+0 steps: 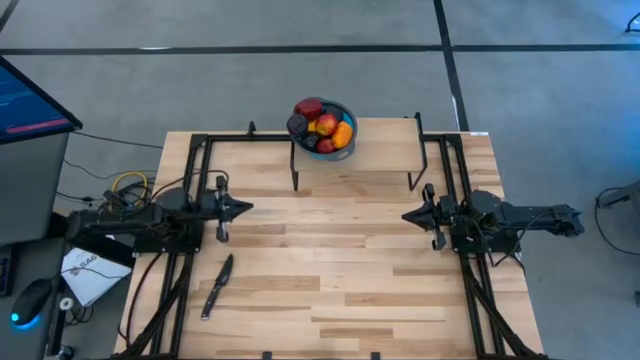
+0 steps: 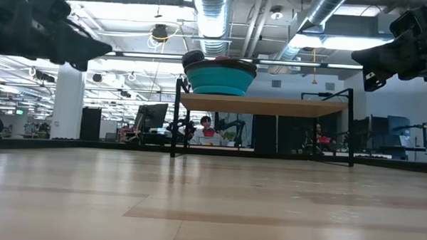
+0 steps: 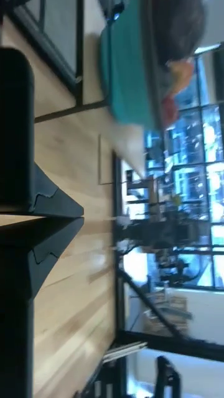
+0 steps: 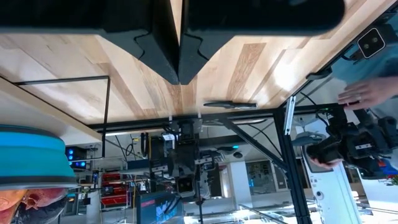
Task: Pick & Place Fruit
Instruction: Return to Home Position
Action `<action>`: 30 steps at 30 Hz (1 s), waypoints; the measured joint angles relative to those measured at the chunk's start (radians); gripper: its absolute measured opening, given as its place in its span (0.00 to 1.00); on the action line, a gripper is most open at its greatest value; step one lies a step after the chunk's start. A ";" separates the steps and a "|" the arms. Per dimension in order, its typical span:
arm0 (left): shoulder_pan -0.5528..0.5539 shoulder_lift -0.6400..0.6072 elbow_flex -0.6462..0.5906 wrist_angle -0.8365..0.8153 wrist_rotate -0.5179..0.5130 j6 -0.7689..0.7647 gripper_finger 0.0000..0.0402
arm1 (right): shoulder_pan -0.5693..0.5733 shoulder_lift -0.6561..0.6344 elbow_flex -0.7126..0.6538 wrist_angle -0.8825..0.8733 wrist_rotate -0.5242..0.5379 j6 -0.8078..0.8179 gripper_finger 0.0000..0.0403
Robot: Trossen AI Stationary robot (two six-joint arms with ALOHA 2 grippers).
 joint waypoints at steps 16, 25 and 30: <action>0.008 -0.092 0.000 -0.048 0.000 -0.005 0.01 | 0.000 0.000 0.000 0.000 0.000 0.000 0.01; 0.008 -0.092 0.000 -0.092 0.017 -0.008 0.01 | 0.000 0.000 0.000 0.000 0.000 0.000 0.01; 0.008 -0.092 0.000 -0.091 0.024 -0.007 0.01 | 0.000 0.000 0.000 0.000 0.000 0.000 0.01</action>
